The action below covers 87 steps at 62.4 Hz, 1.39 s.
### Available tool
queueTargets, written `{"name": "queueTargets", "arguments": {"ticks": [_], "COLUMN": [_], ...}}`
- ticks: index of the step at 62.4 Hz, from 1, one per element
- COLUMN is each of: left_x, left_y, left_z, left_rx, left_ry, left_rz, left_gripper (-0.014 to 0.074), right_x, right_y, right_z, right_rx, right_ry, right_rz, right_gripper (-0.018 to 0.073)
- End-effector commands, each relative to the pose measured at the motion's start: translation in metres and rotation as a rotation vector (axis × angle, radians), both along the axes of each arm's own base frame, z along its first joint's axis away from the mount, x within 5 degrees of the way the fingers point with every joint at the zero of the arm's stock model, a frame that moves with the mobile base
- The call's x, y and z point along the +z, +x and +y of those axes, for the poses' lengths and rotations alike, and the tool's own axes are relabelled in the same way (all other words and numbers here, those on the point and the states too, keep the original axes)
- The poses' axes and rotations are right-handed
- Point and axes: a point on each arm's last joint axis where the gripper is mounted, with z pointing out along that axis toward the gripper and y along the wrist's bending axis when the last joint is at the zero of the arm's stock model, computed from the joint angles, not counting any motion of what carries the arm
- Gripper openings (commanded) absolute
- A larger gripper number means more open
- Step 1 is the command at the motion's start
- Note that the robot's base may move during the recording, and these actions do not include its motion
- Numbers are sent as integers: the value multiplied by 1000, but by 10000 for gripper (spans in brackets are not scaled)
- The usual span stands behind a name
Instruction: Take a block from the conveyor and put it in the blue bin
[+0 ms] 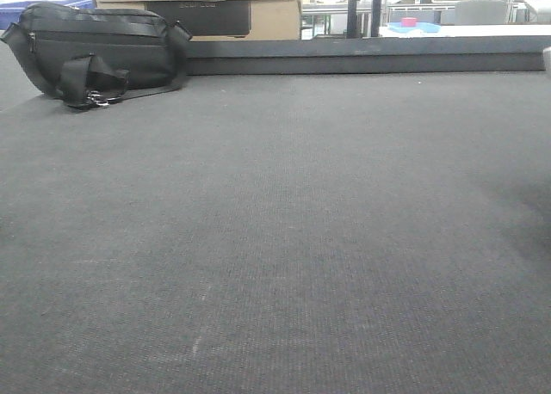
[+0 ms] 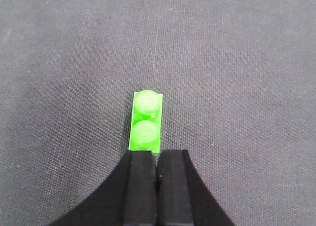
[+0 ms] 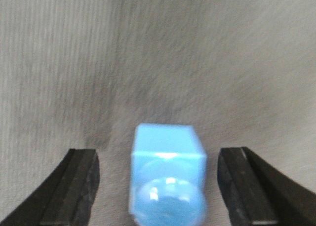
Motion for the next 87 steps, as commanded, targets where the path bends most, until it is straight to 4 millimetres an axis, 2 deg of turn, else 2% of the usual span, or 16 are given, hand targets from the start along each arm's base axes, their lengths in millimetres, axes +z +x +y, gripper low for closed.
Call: {"name": "queueTargets", "arguments": {"ticks": [1, 18, 24, 32, 39, 40, 47, 54, 60, 69, 71, 75, 87], "left_x": [2, 2, 1, 1, 1, 0, -2, 1, 3, 0, -3, -13, -44], "left_y": [0, -1, -1, -1, -2, -2, -4, 2, 15, 33, 38, 52, 91], "left_z": [0, 0, 0, 0, 0, 0, 0, 1, 1, 2, 2, 2, 3], "left_rx": [8, 9, 9, 9, 10, 10, 13, 4, -31, -30, -30, -30, -32], "left_ry": [-11, -11, -11, -11, -13, -13, -13, 1, 27, 32, 31, 30, 44], "left_rz": [-3, 8, 14, 16, 25, 29, 86, 135, 144, 201, 215, 274, 410], "left_gripper": [-111, -111, -111, -111, -111, -111, -111, -104, 24, 327, 365, 407, 408], "right_x": [-1, -1, -4, -7, -7, -7, 0, 16, 36, 65, 72, 88, 119], "right_y": [0, -1, 0, 2, 1, 2, 2, 1, -4, -15, -19, -28, -50], "right_z": [0, 0, 0, 0, -1, -1, -1, -1, -1, -2, -2, -1, -1], "right_rx": [1, 1, 1, 2, 9, 7, 8, 7, 7, 5, 3, -4, -11], "right_ry": [2, 2, 1, -2, -13, -15, -14, -10, -3, 12, 20, 47, 88], "right_rz": [7, 11, 18, 30, 37, 36, 26, -12, -81, -190, -219, -278, -421], "right_gripper": [381, 381, 348, 169, -147, -167, -153, -154, -154, -154, -154, -154, -154]}}
